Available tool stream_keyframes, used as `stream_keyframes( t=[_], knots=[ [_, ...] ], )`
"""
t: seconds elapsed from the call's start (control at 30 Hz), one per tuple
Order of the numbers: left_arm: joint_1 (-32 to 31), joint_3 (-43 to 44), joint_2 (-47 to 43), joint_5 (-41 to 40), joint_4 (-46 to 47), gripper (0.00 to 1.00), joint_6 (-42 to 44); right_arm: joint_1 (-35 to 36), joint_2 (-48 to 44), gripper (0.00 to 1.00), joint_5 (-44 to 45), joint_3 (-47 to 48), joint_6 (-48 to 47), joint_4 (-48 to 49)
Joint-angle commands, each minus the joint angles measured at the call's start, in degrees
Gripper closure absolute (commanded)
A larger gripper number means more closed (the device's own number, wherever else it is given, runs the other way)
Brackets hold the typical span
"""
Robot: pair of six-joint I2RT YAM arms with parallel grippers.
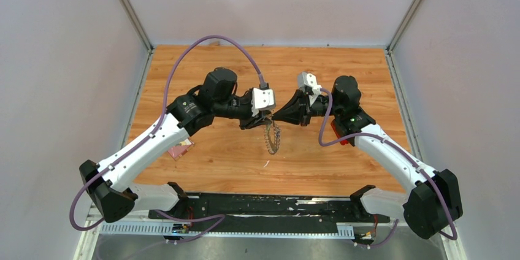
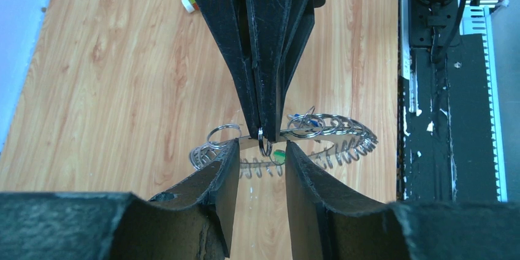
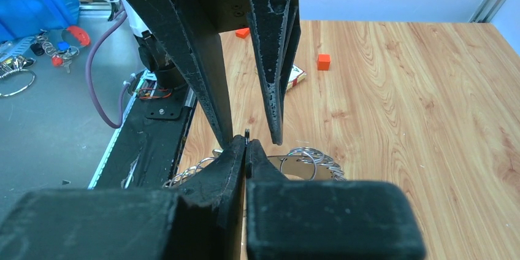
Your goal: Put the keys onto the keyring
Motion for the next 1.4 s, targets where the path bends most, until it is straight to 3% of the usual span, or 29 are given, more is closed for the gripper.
stream_keyframes(
  t=[0.0,0.3,0.57,0.73,1.1,1.23,1.37],
  knots=[
    [0.21,0.45,-0.20,2.43,0.24,0.61,1.13,-0.33,-0.87,1.00,-0.49,1.04,-0.72,2.03],
    [0.21,0.23,0.53,3.64,0.21,0.75,0.92,-0.30,-0.95,1.00,0.06,0.91,-0.74,2.00],
    [0.17,-0.77,-1.10,1.37,0.35,0.77,1.44,-0.28,-1.07,1.00,0.61,0.92,-1.09,1.49],
    [0.20,-1.28,-1.44,2.11,0.72,0.83,1.07,-0.27,-1.06,1.00,1.06,1.04,-1.21,1.22],
    [0.18,0.23,1.53,4.25,0.50,0.83,-0.30,-0.27,-1.14,1.00,1.38,0.93,-1.38,1.13],
    [0.21,0.65,1.67,3.99,0.14,1.00,-0.19,-0.26,-1.30,1.00,1.56,0.88,-1.77,0.94],
    [0.21,1.96,1.13,1.78,-1.49,1.00,-0.06,-0.27,-1.59,1.00,3.21,1.39,-4.00,-1.93]
  ],
)
